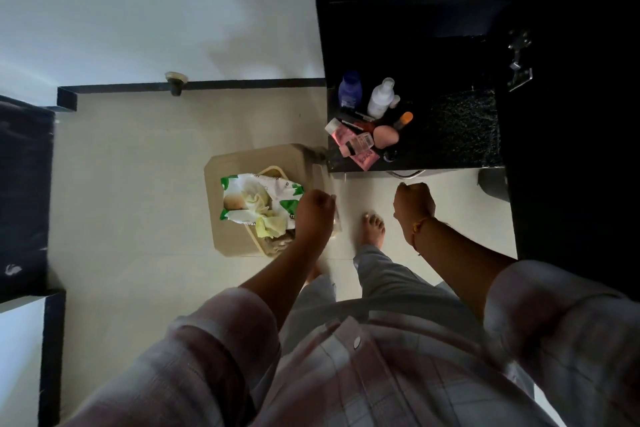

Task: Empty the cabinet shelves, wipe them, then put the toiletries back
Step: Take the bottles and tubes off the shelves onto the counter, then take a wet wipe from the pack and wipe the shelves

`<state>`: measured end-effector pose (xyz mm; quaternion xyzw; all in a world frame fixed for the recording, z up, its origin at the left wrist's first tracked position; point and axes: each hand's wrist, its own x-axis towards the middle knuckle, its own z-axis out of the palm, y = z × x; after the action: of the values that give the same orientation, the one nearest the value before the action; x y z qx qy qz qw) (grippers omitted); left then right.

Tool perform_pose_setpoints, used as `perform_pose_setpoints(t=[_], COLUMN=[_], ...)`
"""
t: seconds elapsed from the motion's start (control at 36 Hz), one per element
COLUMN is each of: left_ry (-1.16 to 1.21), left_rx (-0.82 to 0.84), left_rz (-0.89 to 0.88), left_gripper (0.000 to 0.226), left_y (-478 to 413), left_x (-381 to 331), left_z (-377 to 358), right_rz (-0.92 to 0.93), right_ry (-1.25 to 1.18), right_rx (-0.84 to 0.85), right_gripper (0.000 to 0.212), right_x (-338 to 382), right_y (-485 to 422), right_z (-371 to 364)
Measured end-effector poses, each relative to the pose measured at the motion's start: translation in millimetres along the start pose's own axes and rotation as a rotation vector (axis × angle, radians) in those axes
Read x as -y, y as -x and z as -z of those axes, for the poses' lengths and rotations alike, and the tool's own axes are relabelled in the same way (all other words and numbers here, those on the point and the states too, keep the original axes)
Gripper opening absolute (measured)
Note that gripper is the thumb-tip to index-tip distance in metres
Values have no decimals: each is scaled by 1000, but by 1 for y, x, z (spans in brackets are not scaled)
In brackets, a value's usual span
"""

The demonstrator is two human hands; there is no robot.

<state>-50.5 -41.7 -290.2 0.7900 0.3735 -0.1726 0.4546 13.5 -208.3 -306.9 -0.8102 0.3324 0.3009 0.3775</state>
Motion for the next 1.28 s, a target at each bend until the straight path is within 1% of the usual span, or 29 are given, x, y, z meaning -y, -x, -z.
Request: perform_pose_setpoints(t=[0.06, 0.11, 0.22, 0.25, 0.31, 0.36, 0.47, 0.58, 0.69, 0.92, 1.08, 1.17, 1.22, 1.28], left_ry=[-12, -15, -41, -80, -196, -274, -236, -174, -110, -70, 39, 106, 171, 235], left_rx=[-38, -85, -161, -172, -149, -116, -60, 29, 49, -117, -291, -343, -371, -401], left_rz=[-1, 14, 101, 112, 120, 108, 106, 131, 144, 145, 106, 72, 72, 80], left_gripper=[24, 26, 13, 15, 21, 24, 35, 44, 47, 35, 26, 20, 15, 15], left_y=[8, 15, 18, 16, 11, 6, 0, -9, -12, -2, 10, 14, 17, 18], left_x=[24, 42, 78, 89, 111, 129, 144, 148, 145, 140, 133, 127, 123, 120], left_z=[9, 23, 52, 58, 65, 68, 73, 69, 66, 67, 77, 84, 89, 93], right_rz=[31, 111, 294, 330, 407, 467, 556, 591, 610, 596, 642, 663, 648, 642], right_ry=[57, 146, 352, 394, 492, 581, 657, 723, 765, 757, 717, 663, 623, 594], right_rx=[94, 189, 398, 443, 517, 558, 568, 563, 544, 529, 518, 486, 461, 447], right_gripper=[29, 26, 21, 20, 20, 23, 28, 29, 28, 27, 26, 25, 26, 29], right_x=[-8, -14, -14, -12, -11, -9, -1, 3, 3, -6, -6, -5, -3, -1], right_y=[11, 22, 52, 60, 71, 79, 92, 94, 92, 91, 100, 104, 105, 106], right_z=[-14, -31, -66, -74, -89, -102, -118, -128, -129, -125, -123, -124, -127, -129])
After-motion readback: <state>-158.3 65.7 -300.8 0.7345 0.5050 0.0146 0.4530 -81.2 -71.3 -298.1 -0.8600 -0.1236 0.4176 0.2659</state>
